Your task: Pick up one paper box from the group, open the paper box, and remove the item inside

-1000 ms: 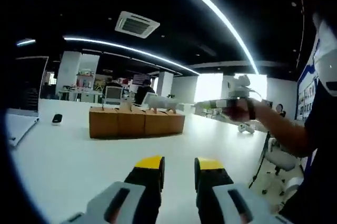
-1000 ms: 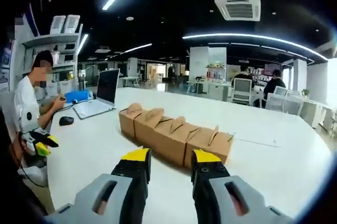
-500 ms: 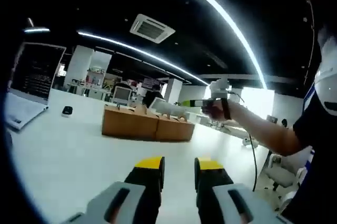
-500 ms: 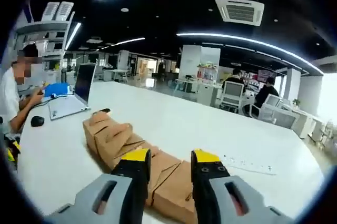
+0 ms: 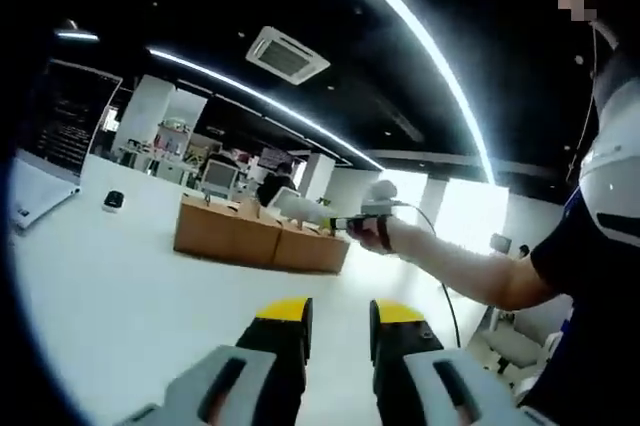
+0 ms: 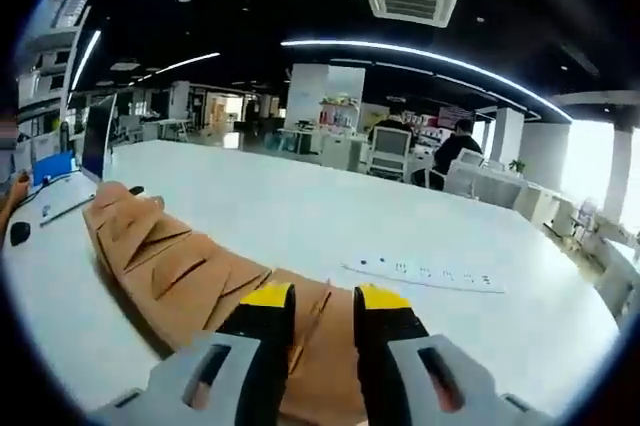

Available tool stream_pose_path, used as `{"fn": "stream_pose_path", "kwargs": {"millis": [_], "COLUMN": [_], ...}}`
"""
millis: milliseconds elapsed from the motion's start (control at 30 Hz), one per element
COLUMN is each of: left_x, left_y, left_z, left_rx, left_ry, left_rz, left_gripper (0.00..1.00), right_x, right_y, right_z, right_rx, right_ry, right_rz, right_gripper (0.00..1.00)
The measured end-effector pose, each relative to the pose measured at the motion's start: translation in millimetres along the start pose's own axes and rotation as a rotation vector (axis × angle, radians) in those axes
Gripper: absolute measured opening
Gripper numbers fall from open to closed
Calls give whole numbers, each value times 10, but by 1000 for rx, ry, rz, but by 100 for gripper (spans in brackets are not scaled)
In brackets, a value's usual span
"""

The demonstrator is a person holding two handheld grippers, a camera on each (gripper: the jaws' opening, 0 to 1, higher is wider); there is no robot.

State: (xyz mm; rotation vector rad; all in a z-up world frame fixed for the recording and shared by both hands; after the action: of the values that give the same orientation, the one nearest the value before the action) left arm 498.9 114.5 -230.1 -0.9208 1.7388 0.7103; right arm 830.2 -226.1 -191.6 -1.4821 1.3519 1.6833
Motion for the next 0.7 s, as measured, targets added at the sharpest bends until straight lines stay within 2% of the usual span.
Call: {"fn": "stream_pose_path", "kwargs": {"millis": [67, 133, 167, 333, 567, 700], "left_x": [16, 29, 36, 35, 18, 4], "left_y": [-1, -5, -4, 6, 12, 24], "left_z": [-35, -35, -33, -2, 36, 39], "left_rx": [4, 1, -5, -23, -40, -51], "left_ry": [-11, -8, -2, 21, 15, 14], "left_rz": [-4, 2, 8, 12, 7, 15], "left_gripper": [25, 25, 25, 25, 25, 25], "right_x": [33, 54, 58, 88, 93, 79], "right_y": [-18, -33, -35, -39, -33, 31], "right_z": [-30, -60, -78, -151, -117, -105], "right_rx": [6, 29, 37, 85, 90, 78], "right_ry": [-17, -36, -37, -121, -131, -178], "right_rz": [-8, -37, -43, -75, -96, -125], "right_gripper": [18, 5, 3, 3, 3, 2]}}
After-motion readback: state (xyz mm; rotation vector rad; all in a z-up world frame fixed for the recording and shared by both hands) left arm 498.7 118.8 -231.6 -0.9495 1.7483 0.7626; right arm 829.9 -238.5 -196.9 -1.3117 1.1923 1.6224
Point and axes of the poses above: the point that each gripper's makers call its tool centre point, and the gripper's own axes: y roughly backward along the fingers, z roughly to its left, x roughly out of its underside, the point moved 10 cm from there along y, roughly backward along the fingers, and after that the axes turned 9 degrees about -x, right-handed, at the moved point
